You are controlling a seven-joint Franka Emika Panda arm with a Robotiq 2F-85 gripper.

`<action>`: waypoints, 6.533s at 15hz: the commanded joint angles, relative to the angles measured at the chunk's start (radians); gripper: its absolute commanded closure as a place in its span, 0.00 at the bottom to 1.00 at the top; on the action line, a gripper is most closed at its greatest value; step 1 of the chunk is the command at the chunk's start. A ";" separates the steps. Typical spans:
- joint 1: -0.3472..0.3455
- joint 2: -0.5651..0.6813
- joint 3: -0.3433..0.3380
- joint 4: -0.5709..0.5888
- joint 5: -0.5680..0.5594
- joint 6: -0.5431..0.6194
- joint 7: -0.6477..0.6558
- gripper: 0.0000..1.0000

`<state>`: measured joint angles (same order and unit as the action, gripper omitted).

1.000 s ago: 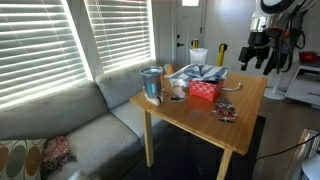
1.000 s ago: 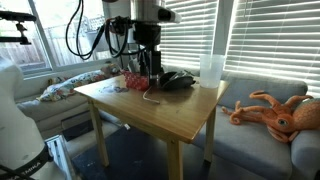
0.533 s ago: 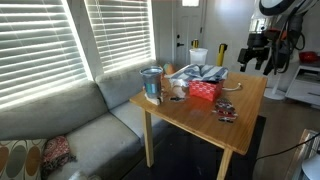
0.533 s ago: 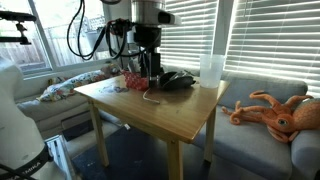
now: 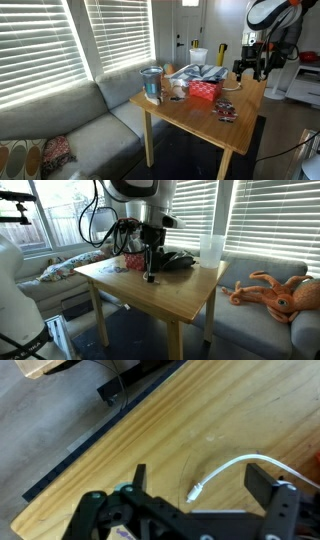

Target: Pull the cable forward

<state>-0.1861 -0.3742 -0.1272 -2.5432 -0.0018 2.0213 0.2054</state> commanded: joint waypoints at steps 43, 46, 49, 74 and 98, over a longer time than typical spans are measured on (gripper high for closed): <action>-0.279 -0.032 -0.099 0.130 -0.067 0.034 0.372 0.95; -0.316 -0.008 -0.112 0.131 -0.111 -0.022 0.388 0.95; -0.333 0.014 -0.123 0.131 -0.156 -0.075 0.398 0.95; -0.329 0.159 -0.236 0.156 -0.301 -0.017 0.593 0.58; -0.063 -0.454 0.028 -0.046 -0.271 0.030 -0.005 0.00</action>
<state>-0.2956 -0.7769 -0.1056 -2.5567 -0.2867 2.0328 0.2967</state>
